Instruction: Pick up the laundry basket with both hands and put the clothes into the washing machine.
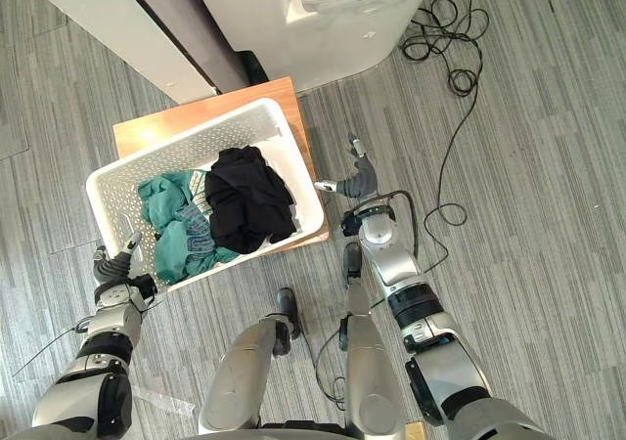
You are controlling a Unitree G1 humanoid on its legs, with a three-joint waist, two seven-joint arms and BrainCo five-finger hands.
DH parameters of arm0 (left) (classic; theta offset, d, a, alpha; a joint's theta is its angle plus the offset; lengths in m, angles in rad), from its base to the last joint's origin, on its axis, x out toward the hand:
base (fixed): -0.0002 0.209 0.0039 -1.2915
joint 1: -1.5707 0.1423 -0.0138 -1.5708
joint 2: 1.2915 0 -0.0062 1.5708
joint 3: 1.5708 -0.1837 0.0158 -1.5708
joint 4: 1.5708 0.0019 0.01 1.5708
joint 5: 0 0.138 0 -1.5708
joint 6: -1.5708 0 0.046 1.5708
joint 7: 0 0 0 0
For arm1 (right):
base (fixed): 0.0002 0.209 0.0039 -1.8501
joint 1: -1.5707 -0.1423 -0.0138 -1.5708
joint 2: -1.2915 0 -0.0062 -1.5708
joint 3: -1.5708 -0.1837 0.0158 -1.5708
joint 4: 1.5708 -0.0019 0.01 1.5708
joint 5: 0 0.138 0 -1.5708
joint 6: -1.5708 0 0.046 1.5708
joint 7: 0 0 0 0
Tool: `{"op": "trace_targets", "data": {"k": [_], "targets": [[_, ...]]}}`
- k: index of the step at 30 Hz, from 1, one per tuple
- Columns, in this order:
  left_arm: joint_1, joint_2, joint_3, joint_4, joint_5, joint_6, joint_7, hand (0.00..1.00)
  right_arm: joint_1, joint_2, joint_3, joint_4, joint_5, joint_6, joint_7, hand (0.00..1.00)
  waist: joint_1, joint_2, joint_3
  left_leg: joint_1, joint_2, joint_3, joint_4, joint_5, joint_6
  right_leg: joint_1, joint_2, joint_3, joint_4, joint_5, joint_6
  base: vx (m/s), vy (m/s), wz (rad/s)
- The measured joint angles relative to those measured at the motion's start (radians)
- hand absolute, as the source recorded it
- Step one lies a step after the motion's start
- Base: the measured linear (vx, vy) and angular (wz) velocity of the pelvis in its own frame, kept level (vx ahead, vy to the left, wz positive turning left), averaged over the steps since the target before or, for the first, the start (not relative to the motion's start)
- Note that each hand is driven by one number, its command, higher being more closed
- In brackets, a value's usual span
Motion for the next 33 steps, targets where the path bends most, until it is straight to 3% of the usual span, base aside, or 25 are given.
{"op": "trace_targets", "data": {"k": [16, 33], "targets": [[0.011, 0.012, 0.007, -0.003, 0.0, -0.003, 0.004, 0.0, -0.001, 0.022, 0.045, -0.016, -0.038, -0.001, 0.009, 0.0, -0.008, -0.012, 0.005, -0.007, 0.0, 0.007, 0.003, 0.0, 0.0, -0.01, 0.0, 0.004, 0.0, -0.002, 0.002, 0.0, 0.001, 0.0], [-0.013, 0.026, -0.038, -0.01, -0.022, -0.039, 0.029, 0.0, -0.13, 0.113, 0.085, 0.275, -0.08, 0.002, 0.028, 0.0, 0.003, -0.009, -0.024, -0.091, 0.002, -0.017, 0.043, 0.001, 0.0, -0.063, -0.007, -0.03, 0.0, 0.007, 0.014, -0.03, 0.008, 0.04]]}}
